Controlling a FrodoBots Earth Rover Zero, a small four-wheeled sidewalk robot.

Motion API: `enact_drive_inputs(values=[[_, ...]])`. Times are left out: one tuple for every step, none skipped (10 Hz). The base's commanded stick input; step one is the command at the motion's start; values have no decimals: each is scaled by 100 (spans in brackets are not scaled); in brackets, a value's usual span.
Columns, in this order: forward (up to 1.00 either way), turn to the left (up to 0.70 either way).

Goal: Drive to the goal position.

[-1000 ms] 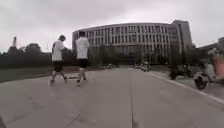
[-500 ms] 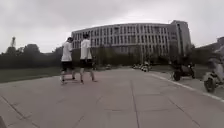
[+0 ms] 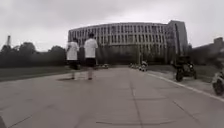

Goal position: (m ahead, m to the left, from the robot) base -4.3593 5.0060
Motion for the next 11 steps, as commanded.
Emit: enact_drive_inputs(values=[[70,-6],[70,0],[70,0],[70,0],[70,0],[70,-6],[70,-19],[70,-30],[70,-17],[70,-5],[70,0]])
